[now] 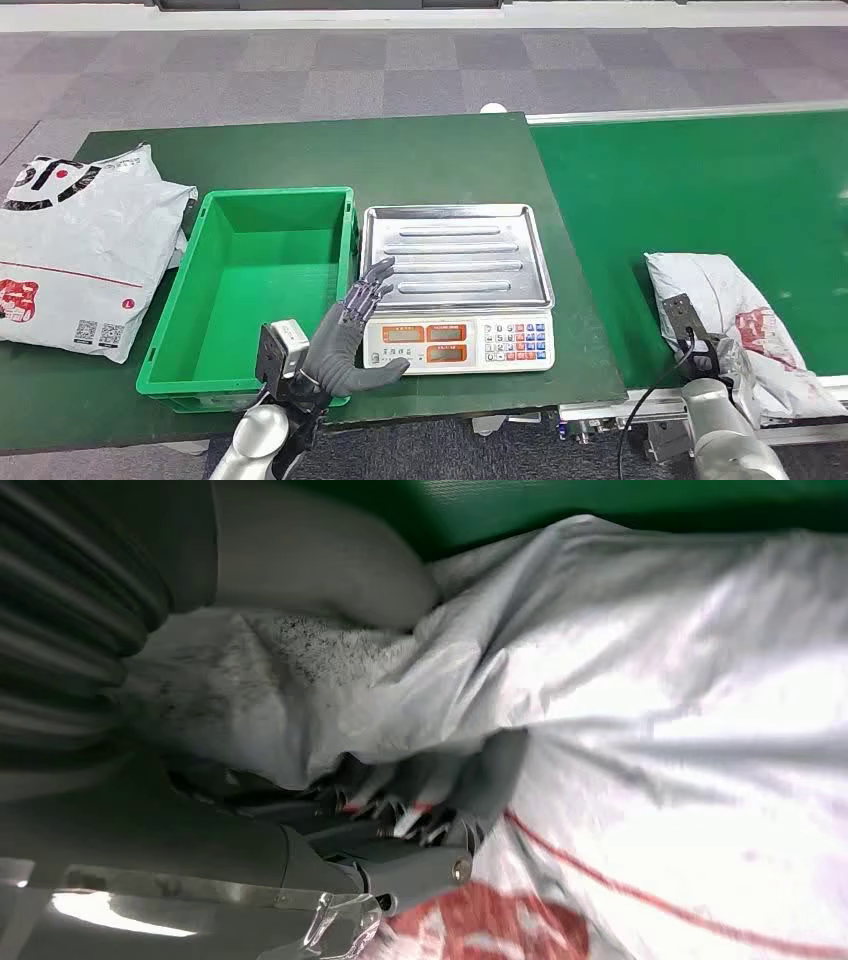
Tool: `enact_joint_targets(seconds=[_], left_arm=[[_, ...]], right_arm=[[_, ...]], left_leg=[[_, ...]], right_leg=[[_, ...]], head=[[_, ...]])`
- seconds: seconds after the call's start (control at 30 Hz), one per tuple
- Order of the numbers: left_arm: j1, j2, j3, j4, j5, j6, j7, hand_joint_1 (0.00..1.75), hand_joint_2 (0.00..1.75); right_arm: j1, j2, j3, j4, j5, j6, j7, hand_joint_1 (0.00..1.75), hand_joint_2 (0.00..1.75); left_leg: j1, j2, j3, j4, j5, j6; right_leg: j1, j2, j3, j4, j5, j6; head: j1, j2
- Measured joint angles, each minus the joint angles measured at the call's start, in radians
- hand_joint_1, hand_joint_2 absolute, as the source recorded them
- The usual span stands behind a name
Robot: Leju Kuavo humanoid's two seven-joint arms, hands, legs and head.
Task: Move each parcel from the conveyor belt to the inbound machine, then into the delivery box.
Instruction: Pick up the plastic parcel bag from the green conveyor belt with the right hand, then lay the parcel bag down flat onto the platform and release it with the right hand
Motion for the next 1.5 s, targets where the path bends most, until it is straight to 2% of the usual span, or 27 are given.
enact_joint_targets(seconds=[0.13, 0.33, 0.4, 0.5, 0.57, 0.67, 0.8, 0.9, 1.03, 1.13, 1.23, 1.33, 1.5], left_arm=[[0.001, 0.0, 0.001, -0.001, 0.0, 0.006, 0.0, 0.0, 1.75], [0.003, 0.003, 0.009, -0.013, 0.007, 0.009, 0.0, 0.0, 1.75], [0.004, 0.002, 0.01, -0.021, 0.009, 0.004, 0.005, 0.0, 1.75], [0.005, 0.002, 0.01, -0.03, 0.009, -0.001, 0.013, 0.0, 1.75], [0.005, 0.002, 0.01, -0.031, 0.009, -0.003, 0.012, 0.0, 1.75], [0.001, 0.002, 0.01, -0.027, 0.012, -0.008, 0.005, 0.0, 1.75], [-0.015, 0.001, 0.01, -0.013, 0.019, -0.01, -0.007, 0.0, 1.75], [-0.031, -0.001, 0.01, 0.001, 0.025, -0.011, -0.013, 0.0, 1.75], [-0.054, -0.007, 0.008, 0.021, 0.031, -0.013, -0.014, 0.0, 1.75], [-0.072, -0.01, 0.006, 0.036, 0.038, -0.018, -0.015, 0.0, 1.75], [-0.096, -0.013, 0.005, 0.058, 0.043, -0.021, -0.018, 0.0, 1.75], [-0.115, -0.017, 0.003, 0.076, 0.047, -0.024, -0.022, 0.0, 1.75], [-0.135, -0.021, 0.003, 0.098, 0.047, -0.042, -0.023, 0.0, 1.75]], right_arm=[[-0.01, -0.001, 0.008, 0.011, -0.01, -0.01, -0.029, 1.75, 1.75], [-0.011, 0.0, 0.031, 0.019, -0.068, -0.079, -0.142, 1.75, 1.75], [-0.009, 0.004, 0.034, 0.014, -0.105, -0.142, -0.205, 1.75, 1.75], [0.012, 0.02, 0.035, -0.039, -0.191, -0.277, -0.361, 1.75, 1.75], [0.04, 0.038, 0.039, -0.115, -0.259, -0.347, -0.455, 1.75, 1.75], [0.101, 0.073, 0.057, -0.27, -0.351, -0.411, -0.548, 1.75, 1.75], [0.191, 0.128, 0.084, -0.5, -0.417, -0.45, -0.653, 1.75, 1.75], [0.255, 0.196, 0.087, -0.719, -0.418, -0.458, -0.747, 1.75, 1.75], [0.31, 0.274, 0.098, -0.973, -0.401, -0.459, -0.778, 1.75, 1.75], [0.348, 0.305, 0.126, -1.125, -0.358, -0.459, -0.779, 1.75, 1.75], [0.382, 0.325, 0.193, -1.256, -0.278, -0.459, -0.78, 1.75, 1.75], [0.402, 0.338, 0.267, -1.335, -0.227, -0.459, -0.779, 1.75, 1.75], [0.417, 0.349, 0.347, -1.374, -0.205, -0.458, -0.777, 1.75, 1.75]], left_leg=[[0.0, 0.0, 0.0, 0.0, 0.0, 0.0], [0.0, -0.001, -0.003, 0.0, 0.001, -0.001], [0.0, -0.001, -0.004, 0.0, 0.001, -0.001], [0.0, -0.003, -0.006, 0.0, 0.001, -0.001], [0.0, -0.004, -0.007, 0.0, 0.001, -0.001], [0.0, -0.004, -0.009, 0.0, 0.001, -0.001], [0.0, -0.005, -0.01, -0.001, 0.0, -0.001], [0.0, -0.005, -0.011, -0.001, 0.0, -0.001], [0.0, -0.005, -0.011, -0.001, 0.0, -0.002], [0.0, -0.005, -0.012, -0.001, 0.001, -0.002], [0.0, -0.004, -0.012, -0.001, 0.0, -0.002], [0.0, -0.003, -0.011, -0.001, 0.001, -0.002], [0.0, -0.003, -0.011, -0.001, 0.001, -0.002]], right_leg=[[0.0, 0.0, 0.0, 0.0, 0.0, 0.0], [0.0, 0.0, -0.003, 0.001, 0.0, 0.0], [0.0, -0.001, -0.004, 0.001, 0.0, 0.0], [0.0, -0.002, -0.005, 0.001, -0.001, -0.001], [0.0, -0.003, -0.007, 0.001, -0.001, -0.001], [0.0, -0.004, -0.008, 0.001, -0.002, -0.002], [0.0, -0.004, -0.01, 0.001, -0.002, -0.002], [0.0, -0.004, -0.011, 0.002, -0.003, -0.003], [0.0, -0.005, -0.012, 0.003, -0.003, -0.003], [0.0, -0.005, -0.012, 0.003, -0.003, -0.003], [0.0, -0.004, -0.012, 0.003, -0.003, -0.004], [0.0, -0.003, -0.013, 0.003, -0.003, -0.004], [0.0, -0.003, -0.013, 0.003, -0.003, -0.004]], head=[[0.0, 0.0], [0.0, 0.0], [0.0, 0.0], [0.0, 0.0], [0.0, 0.0], [0.0, 0.0], [0.0, 0.0], [0.0, 0.0], [0.0, 0.0], [0.0, 0.0], [0.0, 0.0], [0.0, 0.0], [0.0, 0.0]])
